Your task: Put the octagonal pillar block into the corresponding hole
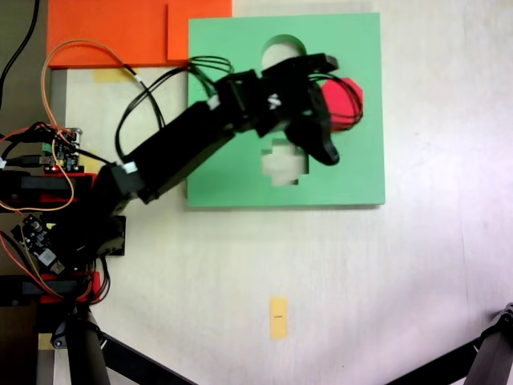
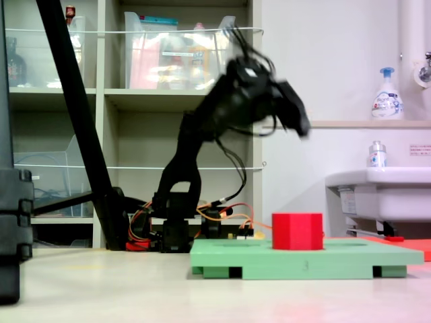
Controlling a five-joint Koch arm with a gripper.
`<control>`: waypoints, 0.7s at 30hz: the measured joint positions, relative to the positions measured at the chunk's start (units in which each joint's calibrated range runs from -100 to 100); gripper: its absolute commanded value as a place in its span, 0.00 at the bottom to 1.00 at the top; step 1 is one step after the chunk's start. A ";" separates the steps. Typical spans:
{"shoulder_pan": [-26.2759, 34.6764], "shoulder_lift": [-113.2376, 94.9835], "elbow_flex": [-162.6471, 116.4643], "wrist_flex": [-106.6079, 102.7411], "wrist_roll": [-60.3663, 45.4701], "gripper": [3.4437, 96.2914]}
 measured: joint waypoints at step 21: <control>-18.71 -82.35 -91.43 34.56 -39.95 0.62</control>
